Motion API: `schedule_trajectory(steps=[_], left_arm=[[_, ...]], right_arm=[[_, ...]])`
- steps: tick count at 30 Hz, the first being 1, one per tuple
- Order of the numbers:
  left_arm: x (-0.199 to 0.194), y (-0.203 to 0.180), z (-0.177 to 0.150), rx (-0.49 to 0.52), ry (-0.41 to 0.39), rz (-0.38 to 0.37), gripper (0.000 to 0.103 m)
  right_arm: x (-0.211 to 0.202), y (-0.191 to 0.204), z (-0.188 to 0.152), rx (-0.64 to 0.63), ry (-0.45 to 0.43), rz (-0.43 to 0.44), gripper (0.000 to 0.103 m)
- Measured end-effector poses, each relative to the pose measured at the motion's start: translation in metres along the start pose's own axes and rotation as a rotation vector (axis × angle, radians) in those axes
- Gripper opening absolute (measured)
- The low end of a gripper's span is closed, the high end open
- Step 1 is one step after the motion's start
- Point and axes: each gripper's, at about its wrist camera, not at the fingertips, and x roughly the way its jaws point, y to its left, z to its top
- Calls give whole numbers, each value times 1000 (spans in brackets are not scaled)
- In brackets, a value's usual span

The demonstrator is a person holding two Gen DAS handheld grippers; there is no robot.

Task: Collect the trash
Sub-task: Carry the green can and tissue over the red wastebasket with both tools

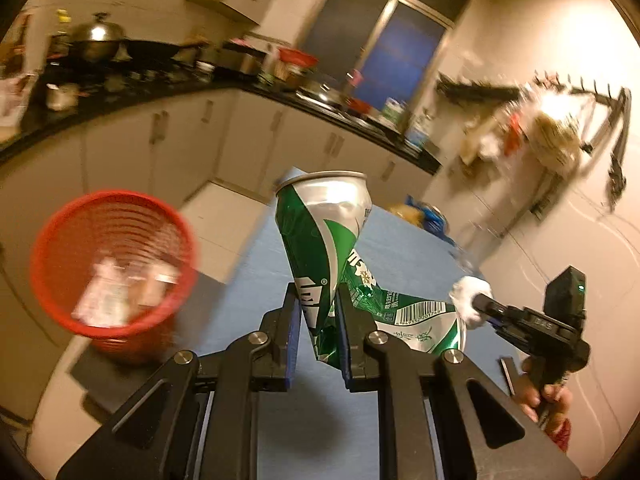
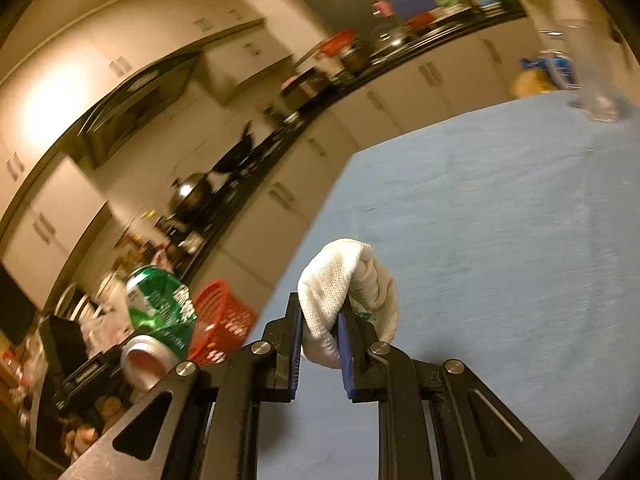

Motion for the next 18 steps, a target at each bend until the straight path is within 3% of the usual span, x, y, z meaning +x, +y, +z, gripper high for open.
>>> schedule_trajectory(steps=[9, 18], left_arm=[[-53, 115, 31, -61, -88, 142, 16], [-31, 164, 42, -9, -89, 297, 16]], right_arm=[[80, 119, -7, -141, 103, 103, 18], [185, 209, -16, -222, 196, 148, 18]])
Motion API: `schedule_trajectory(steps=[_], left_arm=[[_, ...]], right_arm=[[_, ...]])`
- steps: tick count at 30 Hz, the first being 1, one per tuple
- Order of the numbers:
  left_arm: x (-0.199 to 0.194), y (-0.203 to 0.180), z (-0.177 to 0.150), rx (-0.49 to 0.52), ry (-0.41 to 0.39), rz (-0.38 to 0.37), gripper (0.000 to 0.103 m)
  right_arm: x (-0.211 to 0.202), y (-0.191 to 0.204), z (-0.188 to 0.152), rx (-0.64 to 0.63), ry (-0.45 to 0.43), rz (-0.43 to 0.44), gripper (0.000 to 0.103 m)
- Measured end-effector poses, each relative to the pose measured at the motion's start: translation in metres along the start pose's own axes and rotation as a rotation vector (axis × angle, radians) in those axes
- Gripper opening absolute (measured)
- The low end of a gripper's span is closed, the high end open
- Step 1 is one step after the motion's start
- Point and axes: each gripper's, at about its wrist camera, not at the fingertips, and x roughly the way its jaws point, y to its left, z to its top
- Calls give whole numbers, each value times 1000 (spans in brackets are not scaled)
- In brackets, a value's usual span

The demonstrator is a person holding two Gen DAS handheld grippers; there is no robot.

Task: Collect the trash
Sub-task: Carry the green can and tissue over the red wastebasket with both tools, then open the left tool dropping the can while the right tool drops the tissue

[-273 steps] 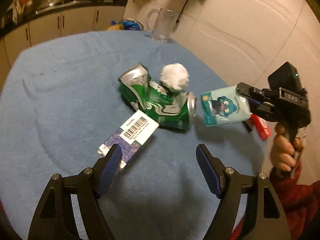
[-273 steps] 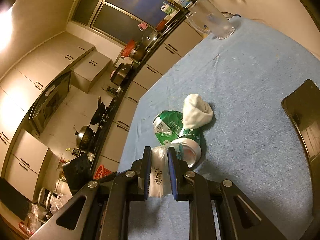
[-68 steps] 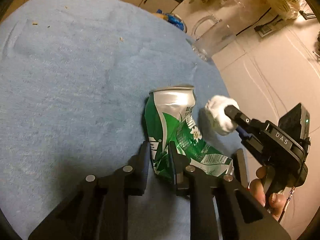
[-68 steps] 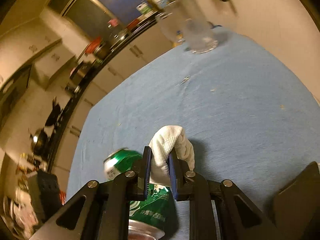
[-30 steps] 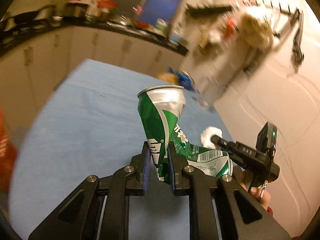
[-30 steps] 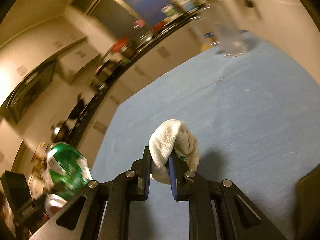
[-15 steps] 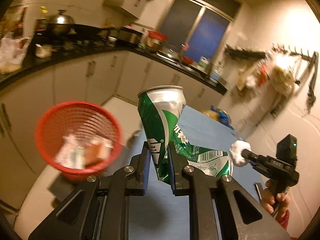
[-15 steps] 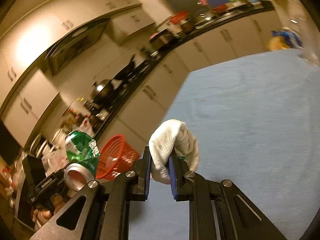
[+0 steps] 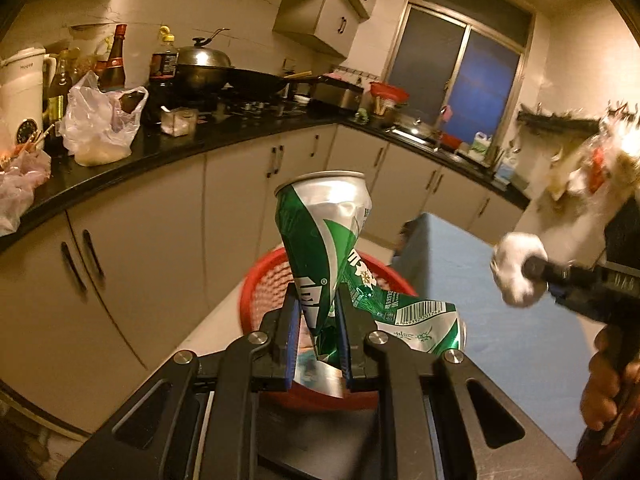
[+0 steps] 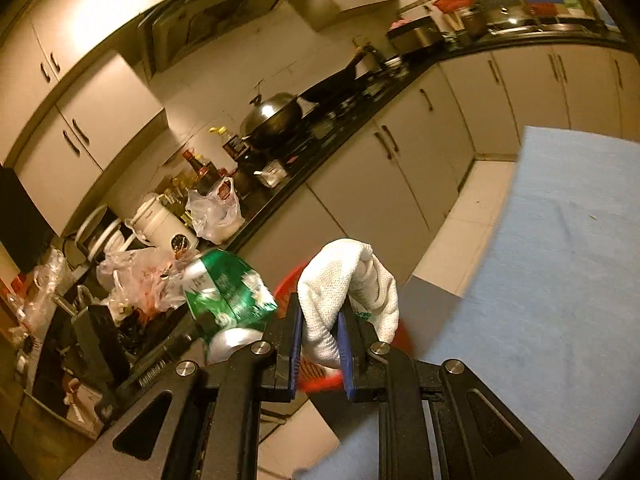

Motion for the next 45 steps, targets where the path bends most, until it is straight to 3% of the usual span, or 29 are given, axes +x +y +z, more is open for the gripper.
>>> schedule_trajectory(steps=[8, 17, 32, 35, 36, 45], left_arm=[[36, -2, -20, 72, 28, 60, 16], [55, 3, -29, 83, 54, 66, 16], [67, -3, -34, 117, 63, 93, 16], [69, -3, -34, 113, 62, 96, 16], [70, -4, -34, 115, 60, 100, 17], [64, -5, -33, 111, 35, 110, 26]], right_arm=[[87, 6, 9, 9, 95, -29, 18], [129, -7, 6, 38, 153, -53, 18], [147, -22, -1, 77, 190, -75, 21], [147, -23, -1, 88, 206, -74, 27], [147, -23, -1, 91, 206, -72, 32], [129, -14, 2, 72, 164, -74, 32]])
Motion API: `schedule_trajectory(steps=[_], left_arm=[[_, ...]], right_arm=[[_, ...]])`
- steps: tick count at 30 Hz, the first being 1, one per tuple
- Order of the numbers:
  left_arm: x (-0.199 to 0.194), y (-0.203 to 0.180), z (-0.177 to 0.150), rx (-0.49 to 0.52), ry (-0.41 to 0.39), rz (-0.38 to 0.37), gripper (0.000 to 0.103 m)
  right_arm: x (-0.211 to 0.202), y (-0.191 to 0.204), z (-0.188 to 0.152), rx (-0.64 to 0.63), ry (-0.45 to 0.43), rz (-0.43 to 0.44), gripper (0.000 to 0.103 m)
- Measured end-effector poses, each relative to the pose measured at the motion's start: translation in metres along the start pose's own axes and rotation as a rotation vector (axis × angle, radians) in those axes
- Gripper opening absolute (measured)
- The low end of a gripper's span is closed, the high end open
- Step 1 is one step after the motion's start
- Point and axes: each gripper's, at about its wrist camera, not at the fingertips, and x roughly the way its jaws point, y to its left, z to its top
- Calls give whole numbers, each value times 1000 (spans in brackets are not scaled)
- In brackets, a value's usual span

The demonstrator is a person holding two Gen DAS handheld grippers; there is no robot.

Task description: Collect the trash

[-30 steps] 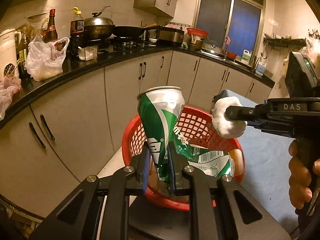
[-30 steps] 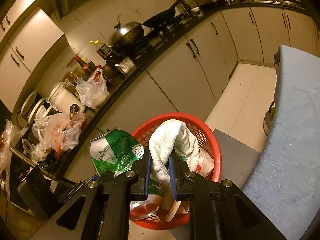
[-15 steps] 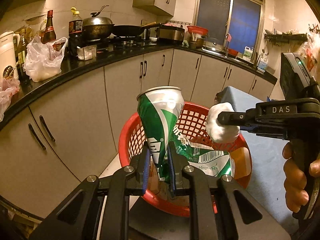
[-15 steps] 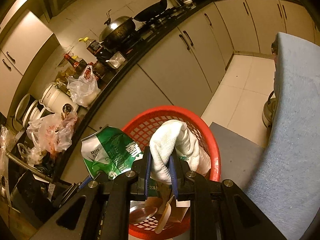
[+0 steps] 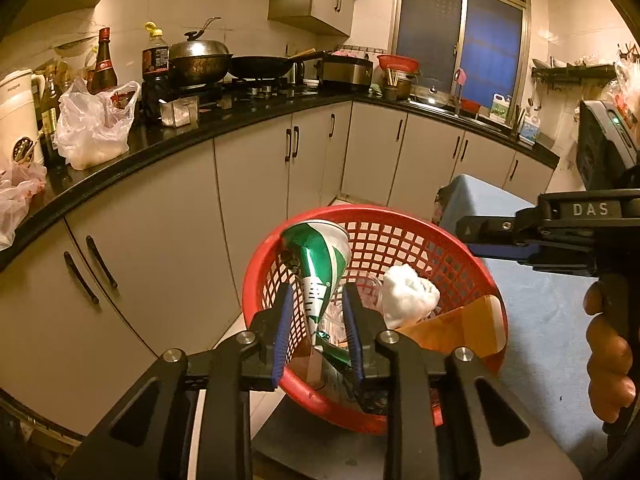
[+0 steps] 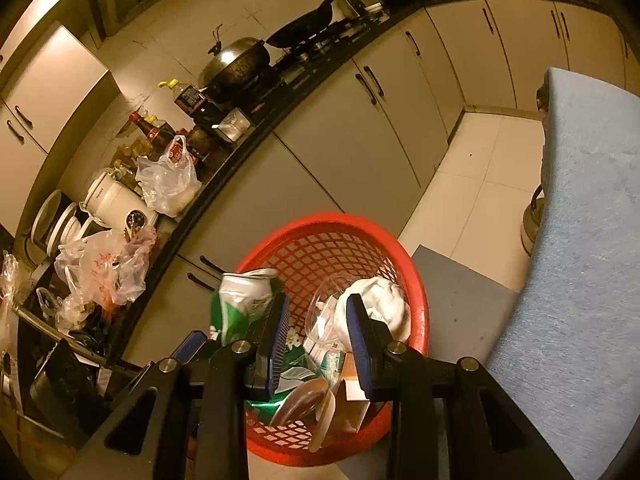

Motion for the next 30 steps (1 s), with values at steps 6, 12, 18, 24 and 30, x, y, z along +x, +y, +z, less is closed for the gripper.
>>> schedule_trajectory(steps=[6, 12, 18, 24, 30], left_arm=[[-20, -3, 1, -2, -51, 20, 39], [-43, -10, 3, -19, -108, 54, 62], [-77, -24, -6, -42, -183, 138, 92], [-111, -46, -35, -26, -189, 341, 103], [-132, -62, -67, 6, -149, 351, 103]], right_arm=[[-26, -3, -4, 6, -39, -6, 37], [-59, -5, -14, -4, -80, -34, 50], [-97, -7, -33, -36, -129, -121, 65], [-143, -8, -72, -126, -217, -295, 76], [-182, -5, -126, -259, -288, -462, 93]])
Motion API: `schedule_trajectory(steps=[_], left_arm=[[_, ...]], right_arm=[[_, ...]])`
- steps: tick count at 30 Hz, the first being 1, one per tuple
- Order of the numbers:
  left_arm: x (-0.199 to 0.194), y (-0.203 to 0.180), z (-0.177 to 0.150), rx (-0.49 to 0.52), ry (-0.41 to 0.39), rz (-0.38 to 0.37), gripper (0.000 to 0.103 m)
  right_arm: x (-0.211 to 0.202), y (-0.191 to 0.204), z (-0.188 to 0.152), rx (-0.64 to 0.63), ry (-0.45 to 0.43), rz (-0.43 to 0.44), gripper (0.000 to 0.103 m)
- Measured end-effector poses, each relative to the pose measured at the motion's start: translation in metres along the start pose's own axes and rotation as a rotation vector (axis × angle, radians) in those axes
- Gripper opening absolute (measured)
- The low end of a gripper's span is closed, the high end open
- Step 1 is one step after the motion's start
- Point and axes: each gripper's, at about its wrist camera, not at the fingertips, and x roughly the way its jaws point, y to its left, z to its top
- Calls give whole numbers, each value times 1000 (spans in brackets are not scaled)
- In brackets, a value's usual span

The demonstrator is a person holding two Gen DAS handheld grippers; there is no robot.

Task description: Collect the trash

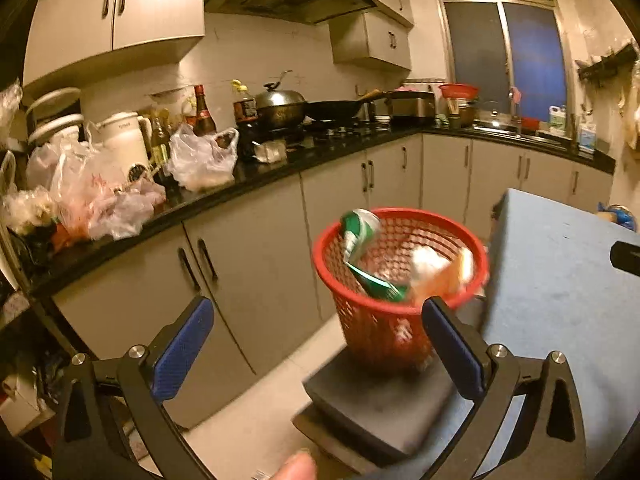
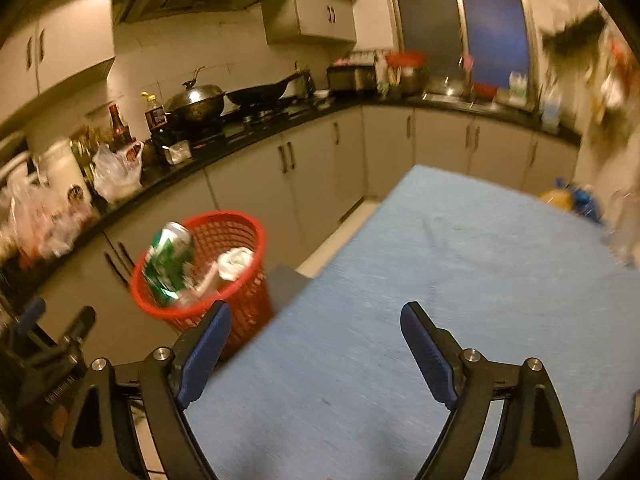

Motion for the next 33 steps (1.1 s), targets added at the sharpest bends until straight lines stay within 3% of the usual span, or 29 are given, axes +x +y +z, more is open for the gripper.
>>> schedule_trajectory(steps=[5, 9, 13, 33], left_arm=[[-25, -2, -19, -31, -18, 68, 103], [-31, -13, -33, 12, -12, 114, 103], [-24, -23, -39, 37, 28, 103, 103], [-15, -22, -47, 65, 39, 114, 103]], right_arm=[[-30, -16, -38, 13, -9, -42, 94], [-40, -16, -63, 11, -1, -65, 94], [-45, -7, -81, -43, 11, -75, 94], [-37, 12, -88, -99, 47, -85, 94]])
